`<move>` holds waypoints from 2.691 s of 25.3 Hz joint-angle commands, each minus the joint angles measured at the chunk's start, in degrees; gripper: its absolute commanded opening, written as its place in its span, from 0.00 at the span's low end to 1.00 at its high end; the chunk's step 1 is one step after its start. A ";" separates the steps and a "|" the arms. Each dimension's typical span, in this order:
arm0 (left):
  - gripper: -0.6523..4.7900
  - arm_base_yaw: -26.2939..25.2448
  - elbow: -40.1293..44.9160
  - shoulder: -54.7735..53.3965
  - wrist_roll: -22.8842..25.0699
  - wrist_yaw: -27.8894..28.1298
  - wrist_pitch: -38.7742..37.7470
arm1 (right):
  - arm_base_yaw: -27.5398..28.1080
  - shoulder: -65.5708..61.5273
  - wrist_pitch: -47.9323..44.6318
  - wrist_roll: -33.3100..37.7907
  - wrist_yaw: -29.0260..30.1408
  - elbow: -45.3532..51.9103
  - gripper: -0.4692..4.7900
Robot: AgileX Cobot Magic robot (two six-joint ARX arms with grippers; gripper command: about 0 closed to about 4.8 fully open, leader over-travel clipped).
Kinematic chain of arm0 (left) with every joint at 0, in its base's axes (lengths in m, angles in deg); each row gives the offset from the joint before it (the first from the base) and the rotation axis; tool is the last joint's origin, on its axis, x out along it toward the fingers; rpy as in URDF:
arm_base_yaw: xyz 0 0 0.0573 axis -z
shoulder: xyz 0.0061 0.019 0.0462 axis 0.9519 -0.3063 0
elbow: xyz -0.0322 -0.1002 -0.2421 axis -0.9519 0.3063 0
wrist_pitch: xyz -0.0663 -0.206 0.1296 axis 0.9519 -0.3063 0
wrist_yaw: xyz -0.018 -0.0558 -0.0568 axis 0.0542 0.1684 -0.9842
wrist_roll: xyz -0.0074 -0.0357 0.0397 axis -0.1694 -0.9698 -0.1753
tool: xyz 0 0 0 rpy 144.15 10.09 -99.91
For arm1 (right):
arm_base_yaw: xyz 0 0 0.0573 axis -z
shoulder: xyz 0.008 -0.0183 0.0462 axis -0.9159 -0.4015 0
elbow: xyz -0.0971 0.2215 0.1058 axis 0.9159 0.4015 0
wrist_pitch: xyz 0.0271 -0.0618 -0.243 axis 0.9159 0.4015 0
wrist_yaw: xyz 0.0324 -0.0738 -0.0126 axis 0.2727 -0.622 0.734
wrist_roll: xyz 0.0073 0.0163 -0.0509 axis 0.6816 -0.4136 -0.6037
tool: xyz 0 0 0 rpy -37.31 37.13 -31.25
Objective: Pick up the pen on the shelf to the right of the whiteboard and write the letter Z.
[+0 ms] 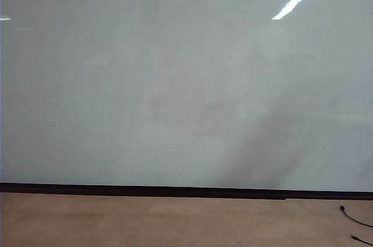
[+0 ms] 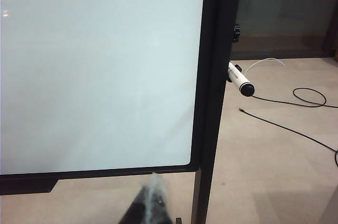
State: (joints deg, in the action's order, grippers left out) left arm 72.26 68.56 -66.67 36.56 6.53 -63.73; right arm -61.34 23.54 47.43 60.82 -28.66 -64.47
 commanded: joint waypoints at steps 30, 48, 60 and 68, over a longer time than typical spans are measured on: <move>0.11 0.00 -0.13 -0.02 0.24 -0.02 0.31 | 0.02 0.00 -0.37 -0.46 -17.31 -0.17 0.87; 0.11 0.00 -0.13 -0.02 0.24 -0.02 0.31 | 0.00 0.00 -0.42 -0.50 -16.46 -0.17 1.00; 0.11 0.00 -0.13 -0.02 0.24 -0.02 0.31 | 0.02 0.00 -1.75 -0.46 -16.90 -0.22 1.00; 0.11 0.00 -0.13 -0.02 0.24 -0.02 0.31 | -0.07 -0.33 -3.02 -0.57 -18.86 -2.16 1.00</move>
State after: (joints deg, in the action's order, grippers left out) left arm 72.26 68.56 -66.67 36.54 6.53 -63.73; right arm -61.40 23.54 45.44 60.47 -47.41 -65.65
